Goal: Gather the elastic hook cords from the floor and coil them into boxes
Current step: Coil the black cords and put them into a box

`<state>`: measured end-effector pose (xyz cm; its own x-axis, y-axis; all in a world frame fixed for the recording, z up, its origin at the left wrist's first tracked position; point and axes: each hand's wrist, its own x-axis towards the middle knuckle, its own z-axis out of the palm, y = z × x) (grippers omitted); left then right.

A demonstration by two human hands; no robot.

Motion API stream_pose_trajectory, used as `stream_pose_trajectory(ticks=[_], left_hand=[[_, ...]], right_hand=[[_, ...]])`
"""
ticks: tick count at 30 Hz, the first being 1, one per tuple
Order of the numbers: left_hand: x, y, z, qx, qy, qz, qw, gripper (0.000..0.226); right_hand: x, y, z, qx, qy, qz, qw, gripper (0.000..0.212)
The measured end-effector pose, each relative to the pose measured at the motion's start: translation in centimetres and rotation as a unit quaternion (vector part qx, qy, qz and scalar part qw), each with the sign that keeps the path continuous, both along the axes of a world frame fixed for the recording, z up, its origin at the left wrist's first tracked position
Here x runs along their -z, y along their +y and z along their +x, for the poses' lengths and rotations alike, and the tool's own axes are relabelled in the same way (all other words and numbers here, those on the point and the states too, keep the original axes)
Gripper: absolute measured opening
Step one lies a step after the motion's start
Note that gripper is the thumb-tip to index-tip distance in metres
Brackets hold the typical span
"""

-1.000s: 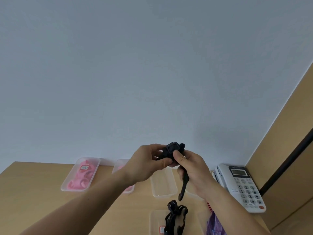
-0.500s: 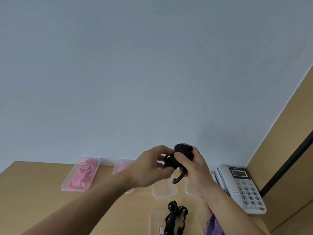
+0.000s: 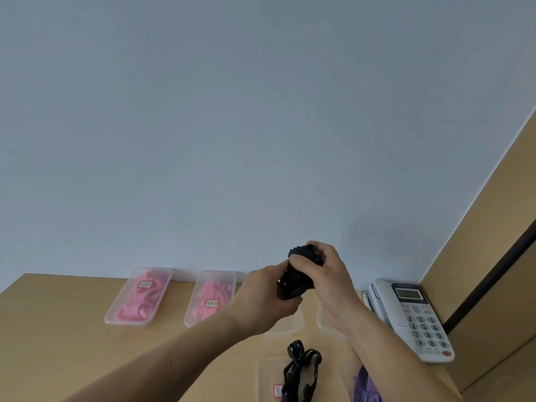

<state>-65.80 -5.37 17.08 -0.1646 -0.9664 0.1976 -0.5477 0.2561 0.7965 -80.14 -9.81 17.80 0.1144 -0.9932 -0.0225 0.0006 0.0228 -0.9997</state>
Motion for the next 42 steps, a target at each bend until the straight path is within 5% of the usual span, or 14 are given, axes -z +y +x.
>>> stream_pose_trajectory(ticks=[6, 11, 18, 23, 26, 33, 37, 42], left_hand=[[1.1, -0.6, 0.6, -0.111, 0.142, 0.024, 0.983, 0.015], [2.2, -0.5, 1.9, -0.162, 0.128, -0.001, 0.979, 0.020], [4.4, -0.2, 4.4, -0.046, 0.079, 0.029, 0.995, 0.045], [5.5, -0.9, 7.0, -0.038, 0.283, 0.193, 0.939, 0.036], [6.1, -1.6, 7.2, -0.046, 0.303, 0.233, 0.923, 0.031], [6.8, -4.3, 6.3, -0.017, 0.355, 0.332, 0.874, 0.040], [7.9, -6.4, 5.2, -0.024, 0.369, 0.367, 0.854, 0.036], [9.4, -8.6, 2.9, -0.047, 0.331, 0.378, 0.863, 0.029]], right_hand=[[0.4, 0.7, 2.1, 0.039, 0.000, 0.007, 0.999, 0.079], [1.8, 0.9, 3.6, 0.078, 0.120, 0.009, 0.990, 0.052], [3.8, 0.3, 4.9, 0.043, 0.176, -0.010, 0.983, 0.034], [5.5, 0.4, 4.5, -0.025, 0.174, -0.013, 0.984, 0.033], [6.7, 0.5, 4.7, 0.005, 0.197, 0.002, 0.980, 0.044], [7.7, -2.7, 2.6, -0.078, 0.226, -0.033, 0.970, 0.017], [8.2, -5.1, 1.0, -0.154, 0.277, -0.031, 0.948, 0.011], [9.5, -8.0, -0.7, -0.206, 0.443, -0.033, 0.872, 0.043]])
